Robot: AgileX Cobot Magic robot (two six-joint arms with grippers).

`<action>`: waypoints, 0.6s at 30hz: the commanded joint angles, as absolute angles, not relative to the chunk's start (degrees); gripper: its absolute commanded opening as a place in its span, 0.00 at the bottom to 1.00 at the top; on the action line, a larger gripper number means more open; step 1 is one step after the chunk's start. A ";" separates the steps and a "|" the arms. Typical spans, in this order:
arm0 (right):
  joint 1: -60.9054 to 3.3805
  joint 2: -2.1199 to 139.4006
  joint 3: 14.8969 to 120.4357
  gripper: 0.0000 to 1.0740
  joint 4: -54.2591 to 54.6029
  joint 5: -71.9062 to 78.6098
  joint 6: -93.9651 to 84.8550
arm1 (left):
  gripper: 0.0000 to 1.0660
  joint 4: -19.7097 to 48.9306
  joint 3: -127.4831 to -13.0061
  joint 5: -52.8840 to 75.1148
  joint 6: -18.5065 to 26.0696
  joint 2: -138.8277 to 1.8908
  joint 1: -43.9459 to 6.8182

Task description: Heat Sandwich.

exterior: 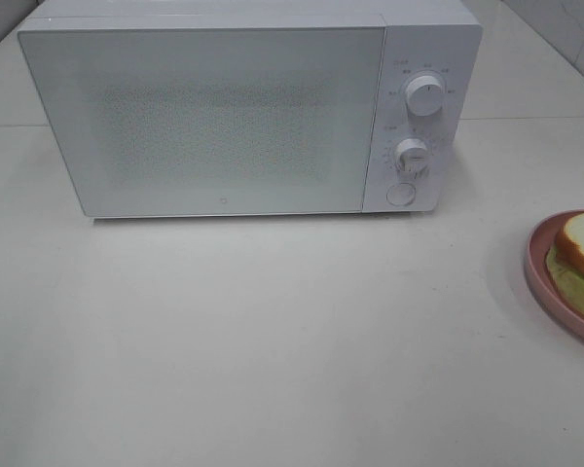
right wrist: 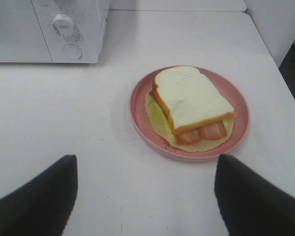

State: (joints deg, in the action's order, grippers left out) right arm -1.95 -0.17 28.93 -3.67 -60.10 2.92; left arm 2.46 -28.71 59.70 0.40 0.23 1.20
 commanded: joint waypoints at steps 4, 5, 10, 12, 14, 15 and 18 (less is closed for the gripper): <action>-1.72 -1.66 28.88 0.70 -3.78 -59.70 2.81 | 0.95 2.75 -28.42 59.24 0.57 1.89 1.38; -1.72 -1.66 28.88 0.70 -3.78 -59.70 2.81 | 0.95 2.75 -28.42 59.24 0.57 1.89 1.38; -1.72 -1.66 28.88 0.70 -3.78 -59.70 2.81 | 0.95 2.75 -28.42 59.24 0.57 1.89 1.38; -1.72 -1.66 28.88 0.70 -3.78 -59.70 2.81 | 0.95 2.75 -28.42 59.24 0.57 1.89 1.38; -1.72 -1.66 28.88 0.70 -3.78 -59.70 2.81 | 0.95 2.75 -28.42 59.24 0.57 1.89 1.38; -1.72 -1.66 28.88 0.70 -3.78 -59.70 2.81 | 0.95 2.75 -28.42 59.24 0.57 1.89 1.38; -1.72 -1.66 28.88 0.70 -3.78 -59.70 2.81 | 0.95 2.75 -28.42 59.24 0.57 1.89 1.38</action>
State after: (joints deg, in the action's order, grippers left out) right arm -1.95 -0.17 28.93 -3.67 -60.10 2.92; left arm 2.46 -28.71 59.70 0.40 0.23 1.20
